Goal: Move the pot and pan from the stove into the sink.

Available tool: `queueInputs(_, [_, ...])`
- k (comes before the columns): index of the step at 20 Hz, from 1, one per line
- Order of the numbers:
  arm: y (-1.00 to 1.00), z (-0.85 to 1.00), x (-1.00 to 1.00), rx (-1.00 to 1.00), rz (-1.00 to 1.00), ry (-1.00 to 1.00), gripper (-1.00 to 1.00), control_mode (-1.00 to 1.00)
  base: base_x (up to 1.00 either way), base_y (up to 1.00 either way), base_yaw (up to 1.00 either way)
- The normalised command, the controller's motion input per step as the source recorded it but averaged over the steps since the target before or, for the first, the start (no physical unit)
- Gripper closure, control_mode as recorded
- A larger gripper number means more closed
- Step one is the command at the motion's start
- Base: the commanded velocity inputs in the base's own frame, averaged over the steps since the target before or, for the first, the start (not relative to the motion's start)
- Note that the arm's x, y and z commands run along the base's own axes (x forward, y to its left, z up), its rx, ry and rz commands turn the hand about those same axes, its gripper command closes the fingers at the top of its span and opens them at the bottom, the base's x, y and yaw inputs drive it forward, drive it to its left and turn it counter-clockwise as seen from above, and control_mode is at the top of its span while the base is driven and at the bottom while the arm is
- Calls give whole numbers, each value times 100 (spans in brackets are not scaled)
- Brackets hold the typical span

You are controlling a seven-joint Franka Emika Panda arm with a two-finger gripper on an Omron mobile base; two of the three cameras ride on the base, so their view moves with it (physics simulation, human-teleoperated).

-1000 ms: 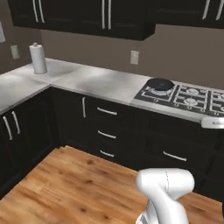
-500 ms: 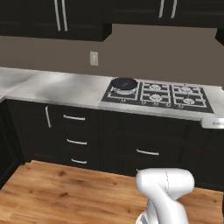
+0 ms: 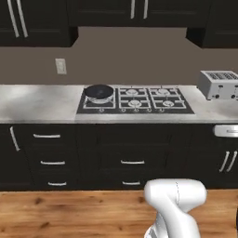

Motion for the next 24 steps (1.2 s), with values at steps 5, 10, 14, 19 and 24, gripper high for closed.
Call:
queueInputs(5, [0,0,0,0,0,0,-100,100,0,-5,-36])
queueInputs(10, [0,0,0,0,0,0,-100,100,-5,0,-7])
queueInputs(14, [0,0,0,0,0,0,-100,100,0,25,-4])
queueInputs(19, [0,0,0,0,0,0,-100,100,-4,56,-6])
queueInputs(24, [0,0,0,0,0,0,-100,100,-3,65,-6])
